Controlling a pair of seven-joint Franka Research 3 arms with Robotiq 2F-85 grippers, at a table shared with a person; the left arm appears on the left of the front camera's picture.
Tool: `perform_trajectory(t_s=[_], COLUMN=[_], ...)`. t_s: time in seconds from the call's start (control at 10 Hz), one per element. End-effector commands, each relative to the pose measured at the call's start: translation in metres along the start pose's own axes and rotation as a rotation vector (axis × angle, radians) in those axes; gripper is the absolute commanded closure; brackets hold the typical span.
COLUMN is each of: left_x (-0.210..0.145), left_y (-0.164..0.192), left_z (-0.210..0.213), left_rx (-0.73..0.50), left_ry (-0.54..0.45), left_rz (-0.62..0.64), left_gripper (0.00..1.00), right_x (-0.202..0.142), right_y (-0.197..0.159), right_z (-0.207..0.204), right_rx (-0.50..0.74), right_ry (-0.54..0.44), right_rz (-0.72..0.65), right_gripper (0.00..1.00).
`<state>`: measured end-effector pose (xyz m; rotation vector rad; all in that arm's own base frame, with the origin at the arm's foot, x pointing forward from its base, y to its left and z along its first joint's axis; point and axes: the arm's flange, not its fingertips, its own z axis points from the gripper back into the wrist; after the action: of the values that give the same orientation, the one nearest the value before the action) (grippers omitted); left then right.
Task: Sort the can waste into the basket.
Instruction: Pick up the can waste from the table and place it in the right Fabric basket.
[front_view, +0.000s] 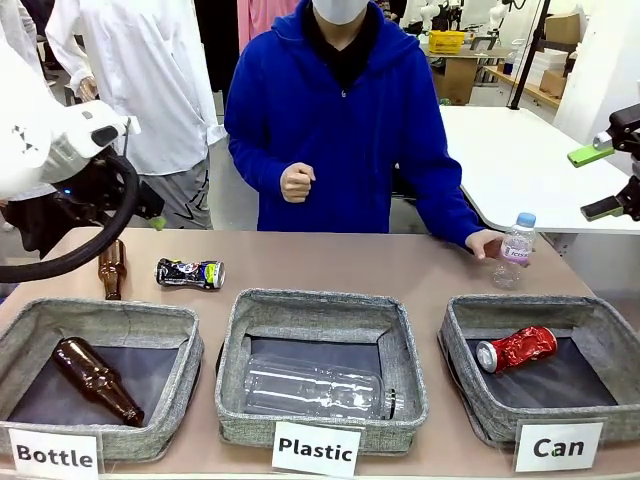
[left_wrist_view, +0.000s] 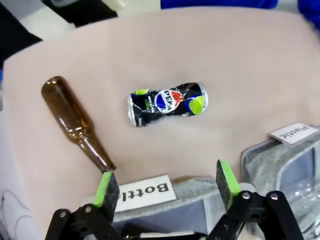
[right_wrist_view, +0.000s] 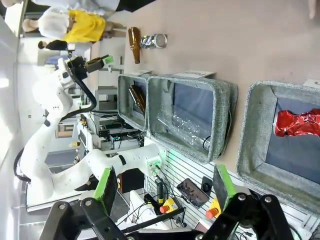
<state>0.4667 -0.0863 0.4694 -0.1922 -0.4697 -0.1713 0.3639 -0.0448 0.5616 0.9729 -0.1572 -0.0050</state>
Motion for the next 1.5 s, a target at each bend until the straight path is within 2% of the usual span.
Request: perform_trajectory(t_s=[0.0,0.4,0.6,0.7,0.8,1.0,1.2,1.3,1.4], left_x=[-0.001,0.003,0.037,0.050,0.056,0.066,0.073,0.076,0.079], left_y=[0.012,0.011,0.003,0.004,0.004,0.003,0.010,0.015,0.015], left_z=[0.017,0.015,0.004,-0.006,-0.017,-0.042,-0.062,-0.069,-0.083], left_rx=[-0.058,-0.034,-0.119,-0.096,-0.096,-0.141,-0.103,-0.161,-0.163], left_ry=[-0.035,-0.030,-0.002,-0.019,0.022,0.101,0.070,0.040,0.040], left_rz=[0.048,0.038,-0.385,-0.539,-0.726,-0.979,-1.075,-1.128,-1.152], left_gripper=[0.00,0.00,0.00,0.00,0.00,0.00,0.00,0.00,0.00], right_x=[0.001,0.001,0.001,0.001,0.001,0.001,0.001,0.001,0.001], right_y=[-0.001,-0.001,-0.001,-0.001,-0.001,-0.001,-0.001,-0.001,-0.001], right_z=[0.004,0.004,0.004,0.004,0.004,0.004,0.004,0.004,0.004], right_rx=[-0.007,-0.007,-0.007,-0.007,-0.007,-0.007,-0.007,-0.007,-0.007], right_ry=[0.011,0.011,0.011,0.011,0.011,0.011,0.011,0.011,0.011], right_rz=[0.015,0.015,0.015,0.015,0.015,0.015,0.015,0.015,0.015], right_gripper=[0.00,0.00,0.00,0.00,0.00,0.00,0.00,0.00,0.00])
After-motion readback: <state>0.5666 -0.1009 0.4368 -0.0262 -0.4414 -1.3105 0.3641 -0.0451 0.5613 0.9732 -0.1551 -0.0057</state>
